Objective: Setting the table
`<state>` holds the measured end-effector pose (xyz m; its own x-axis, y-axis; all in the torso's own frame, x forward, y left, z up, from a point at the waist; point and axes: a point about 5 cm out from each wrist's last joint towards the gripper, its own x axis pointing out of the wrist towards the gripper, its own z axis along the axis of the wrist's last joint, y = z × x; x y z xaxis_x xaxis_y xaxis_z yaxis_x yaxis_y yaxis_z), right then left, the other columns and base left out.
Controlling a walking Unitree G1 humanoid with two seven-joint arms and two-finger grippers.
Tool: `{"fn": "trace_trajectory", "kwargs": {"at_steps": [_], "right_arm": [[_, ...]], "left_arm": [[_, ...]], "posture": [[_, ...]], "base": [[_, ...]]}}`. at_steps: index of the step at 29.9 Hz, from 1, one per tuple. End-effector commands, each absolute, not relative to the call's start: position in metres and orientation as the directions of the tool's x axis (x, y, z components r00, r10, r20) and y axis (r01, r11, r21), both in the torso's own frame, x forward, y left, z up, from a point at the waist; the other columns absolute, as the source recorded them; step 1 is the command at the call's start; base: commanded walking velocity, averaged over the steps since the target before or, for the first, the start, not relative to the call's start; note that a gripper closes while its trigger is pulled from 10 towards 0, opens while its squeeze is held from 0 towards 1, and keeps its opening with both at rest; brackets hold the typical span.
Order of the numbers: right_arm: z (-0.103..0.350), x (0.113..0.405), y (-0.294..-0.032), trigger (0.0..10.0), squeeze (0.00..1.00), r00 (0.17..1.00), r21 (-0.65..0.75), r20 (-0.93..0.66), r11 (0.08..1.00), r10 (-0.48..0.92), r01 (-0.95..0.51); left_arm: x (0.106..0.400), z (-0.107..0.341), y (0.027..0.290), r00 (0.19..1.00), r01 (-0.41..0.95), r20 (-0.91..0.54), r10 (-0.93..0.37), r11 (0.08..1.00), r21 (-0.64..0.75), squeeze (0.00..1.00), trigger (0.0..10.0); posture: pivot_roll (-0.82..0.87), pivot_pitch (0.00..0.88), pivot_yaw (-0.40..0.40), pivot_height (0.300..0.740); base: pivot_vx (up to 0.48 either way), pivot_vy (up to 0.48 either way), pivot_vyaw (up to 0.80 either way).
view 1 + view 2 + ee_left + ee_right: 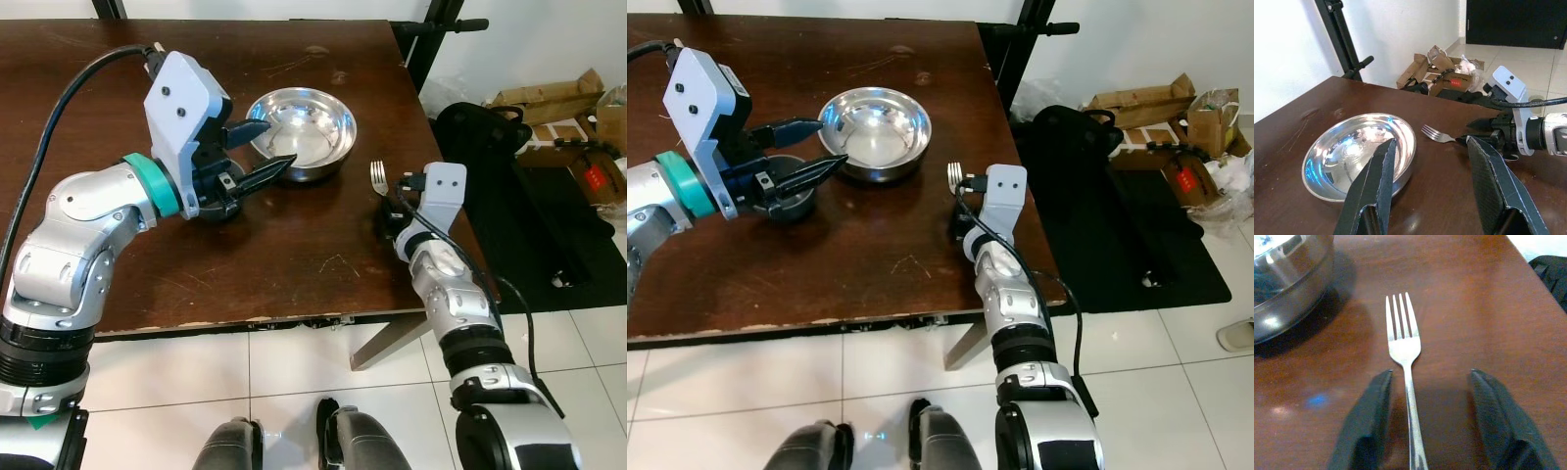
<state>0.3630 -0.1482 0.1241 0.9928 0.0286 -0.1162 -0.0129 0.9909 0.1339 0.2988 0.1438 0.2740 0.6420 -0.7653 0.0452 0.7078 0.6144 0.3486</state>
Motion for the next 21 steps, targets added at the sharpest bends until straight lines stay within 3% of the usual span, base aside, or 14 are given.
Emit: {"fn": "trace_trajectory", "kwargs": {"at_steps": [1, 7, 10, 12, 15, 17, 20, 21], "right_arm": [[0.131, 0.360, -0.156, 10.0, 0.00, 0.997, 0.142, -0.070, 0.990, -0.009, 0.019], [0.146, 0.351, -0.163, 10.0, 0.00, 0.999, 0.127, 0.017, 0.991, -0.038, 0.036], [0.159, 0.335, -0.169, 10.0, 0.00, 0.992, 0.059, 0.117, 0.997, -0.046, 0.039], [0.168, 0.314, -0.172, 10.0, 0.00, 0.978, 0.022, 0.206, 0.999, -0.039, 0.036], [0.170, 0.308, -0.173, 10.0, 0.00, 0.973, 0.016, 0.228, 0.999, -0.037, 0.034], [0.174, 0.292, -0.175, 10.0, 0.00, 0.964, 0.064, 0.260, 0.997, -0.051, 0.035], [0.176, 0.287, -0.175, 10.0, 0.00, 0.962, 0.094, 0.265, 0.995, -0.058, 0.034], [0.177, 0.283, -0.176, 10.0, 0.00, 0.961, 0.107, 0.270, 0.994, -0.067, 0.039]], "left_arm": [[0.296, 0.270, 0.139, 0.628, 0.727, 0.034, -0.778, 0.601, 0.333, 0.00, 10.0], [0.297, 0.267, 0.137, 0.639, 0.720, 0.040, -0.768, 0.616, 0.319, 0.00, 10.0], [0.297, 0.261, 0.137, 0.676, 0.692, 0.051, -0.735, 0.657, 0.300, 0.00, 10.0], [0.296, 0.251, 0.139, 0.742, 0.637, 0.063, -0.668, 0.730, 0.248, 0.00, 10.0], [0.296, 0.248, 0.140, 0.761, 0.618, 0.066, -0.645, 0.752, 0.232, 0.00, 10.0], [0.295, 0.230, 0.145, 0.849, 0.499, 0.077, -0.522, 0.842, 0.207, 0.00, 10.0], [0.295, 0.223, 0.147, 0.878, 0.448, 0.081, -0.471, 0.870, 0.204, 0.00, 10.0], [0.293, 0.214, 0.153, 0.912, 0.374, 0.092, -0.400, 0.901, 0.219, 0.00, 10.0]], "posture": [[0.08, 0.108, 0.002, 0.740], [0.07, 0.103, 0.005, 0.740], [0.06, 0.096, 0.023, 0.740], [0.06, 0.087, 0.034, 0.740], [0.06, 0.087, 0.034, 0.740], [0.04, 0.070, 0.042, 0.740], [0.04, 0.070, 0.042, 0.740], [0.03, 0.064, 0.043, 0.740]], "base": [[0.000, 0.000, 0.00], [0.000, 0.000, 0.00], [0.000, 0.000, 0.00], [0.000, 0.000, 0.00], [0.000, 0.000, 0.00], [0.000, 0.000, 0.00], [0.000, 0.000, 0.00], [0.000, 0.000, 0.00]]}}
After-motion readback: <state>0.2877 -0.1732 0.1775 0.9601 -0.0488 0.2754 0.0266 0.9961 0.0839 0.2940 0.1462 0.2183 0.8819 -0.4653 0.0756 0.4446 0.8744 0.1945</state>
